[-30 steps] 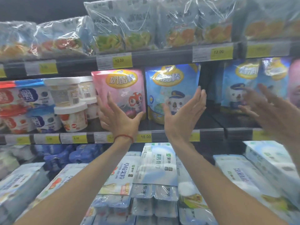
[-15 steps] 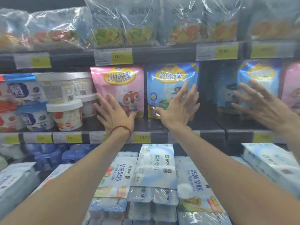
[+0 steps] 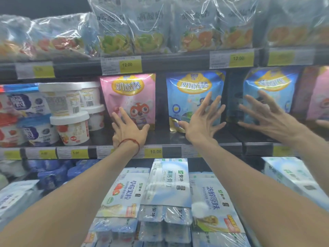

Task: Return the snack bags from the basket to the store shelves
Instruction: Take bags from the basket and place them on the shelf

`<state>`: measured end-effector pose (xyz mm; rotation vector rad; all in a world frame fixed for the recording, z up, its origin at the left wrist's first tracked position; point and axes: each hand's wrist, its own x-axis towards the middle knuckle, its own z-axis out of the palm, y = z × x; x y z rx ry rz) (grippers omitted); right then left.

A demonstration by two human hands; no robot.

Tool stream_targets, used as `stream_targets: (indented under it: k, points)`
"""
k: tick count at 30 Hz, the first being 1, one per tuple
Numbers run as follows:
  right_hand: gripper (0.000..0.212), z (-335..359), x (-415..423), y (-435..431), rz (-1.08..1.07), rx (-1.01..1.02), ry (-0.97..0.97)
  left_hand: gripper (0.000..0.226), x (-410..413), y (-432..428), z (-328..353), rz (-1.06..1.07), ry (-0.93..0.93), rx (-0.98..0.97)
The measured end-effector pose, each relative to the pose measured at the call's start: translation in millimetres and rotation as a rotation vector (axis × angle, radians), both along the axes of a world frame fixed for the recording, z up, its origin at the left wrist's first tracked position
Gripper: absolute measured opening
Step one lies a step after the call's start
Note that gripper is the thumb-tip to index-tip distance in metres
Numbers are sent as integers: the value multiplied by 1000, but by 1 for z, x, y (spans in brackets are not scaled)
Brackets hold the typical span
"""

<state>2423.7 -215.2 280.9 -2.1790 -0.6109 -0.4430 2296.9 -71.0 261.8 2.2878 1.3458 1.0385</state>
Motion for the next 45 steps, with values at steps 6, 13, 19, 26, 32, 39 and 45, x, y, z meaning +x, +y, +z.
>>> stream_targets:
  k: [6, 13, 19, 26, 32, 39, 45]
  points:
    - [127, -9, -4, 1, 8, 24, -132, 107, 12, 13, 2, -50, 16, -62]
    - [116, -11, -2, 5, -7, 30, -344, 104, 35, 24, 11, -11, 48, -155]
    - [89, -15, -4, 4, 2, 24, -437, 94, 50, 31, 10, 36, 88, -141]
    - [78, -17, -7, 2, 30, 60, -505, 91, 55, 49, 11, 120, 40, -168]
    - [74, -17, -6, 2, 38, 54, -496, 93, 45, 54, 10, 209, -22, -167]
    - [63, -21, -15, 0, 78, 19, -543, 104, 22, 39, 19, 94, 15, -226]
    - [37, -26, -49, 1, 183, 34, -529, 99, -10, 10, 24, -78, -38, -175]
